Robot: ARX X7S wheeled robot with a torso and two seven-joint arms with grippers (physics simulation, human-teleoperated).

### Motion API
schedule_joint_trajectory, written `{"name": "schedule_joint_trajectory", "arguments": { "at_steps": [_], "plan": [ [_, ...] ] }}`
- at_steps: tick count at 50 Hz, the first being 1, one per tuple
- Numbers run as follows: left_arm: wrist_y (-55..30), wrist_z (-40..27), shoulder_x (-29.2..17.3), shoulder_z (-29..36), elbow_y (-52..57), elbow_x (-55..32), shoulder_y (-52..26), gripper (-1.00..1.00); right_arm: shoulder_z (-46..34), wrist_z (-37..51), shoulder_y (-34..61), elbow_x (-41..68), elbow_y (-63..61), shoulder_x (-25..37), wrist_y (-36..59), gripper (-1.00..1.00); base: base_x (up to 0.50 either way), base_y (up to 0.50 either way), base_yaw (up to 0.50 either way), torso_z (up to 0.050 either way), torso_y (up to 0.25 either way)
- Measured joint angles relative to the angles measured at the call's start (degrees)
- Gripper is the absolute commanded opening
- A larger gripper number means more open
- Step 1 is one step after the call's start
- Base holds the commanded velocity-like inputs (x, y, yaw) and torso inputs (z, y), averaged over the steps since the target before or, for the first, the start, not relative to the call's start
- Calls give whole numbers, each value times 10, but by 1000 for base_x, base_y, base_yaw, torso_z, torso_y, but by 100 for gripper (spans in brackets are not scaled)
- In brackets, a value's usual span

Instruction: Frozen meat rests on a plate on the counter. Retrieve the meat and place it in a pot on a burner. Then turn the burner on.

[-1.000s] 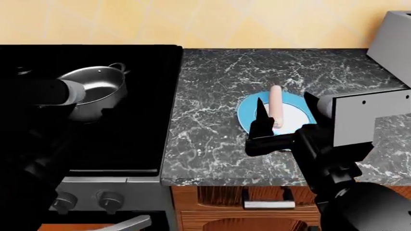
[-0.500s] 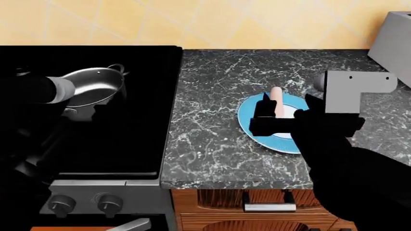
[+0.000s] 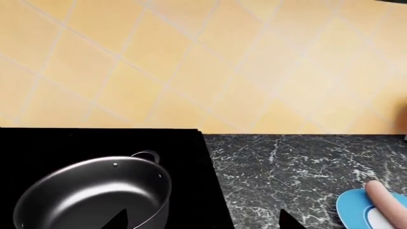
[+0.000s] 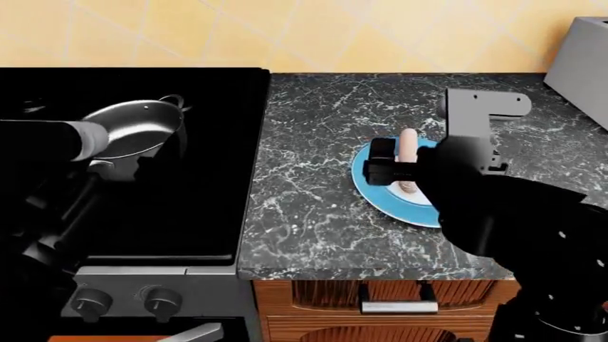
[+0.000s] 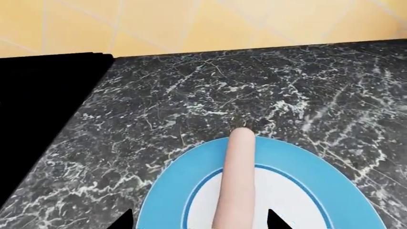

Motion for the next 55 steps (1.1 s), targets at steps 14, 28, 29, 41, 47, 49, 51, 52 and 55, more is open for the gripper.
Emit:
{"name": "schedule_joint_trajectory", "arguments": {
  "at_steps": [14,28,29,41,47,49,51,52,55],
  "plan": [
    [17,10,-2,-2,9,2,16,100,-51,-19,32,-42,71,17,-47,100,0,0,0,0,0],
    [34,24,-4,1,10,16,29,100,-94,-48,46,-84,157,23,-103,100,0,0,0,0,0],
    [35,24,-5,1,10,16,31,100,-97,-50,47,-87,163,23,-107,100,0,0,0,0,0],
    [46,29,-10,-5,11,22,48,100,-129,-75,60,-113,224,20,-144,100,0,0,0,0,0],
    [50,31,-12,-5,12,25,54,100,-139,-83,64,-121,242,21,-155,100,0,0,0,0,0],
    [52,32,-13,-4,11,27,56,100,-143,-85,64,-124,247,21,-159,100,0,0,0,0,0],
    [54,34,-13,-3,11,29,57,100,-145,-87,65,-126,252,22,-163,100,0,0,0,0,0],
    [55,35,-13,-2,10,30,58,100,-147,-88,65,-127,255,22,-165,100,0,0,0,0,0],
    [57,37,-14,0,9,34,59,100,-150,-91,66,-130,261,22,-170,100,0,0,0,0,0]
  ]
}}
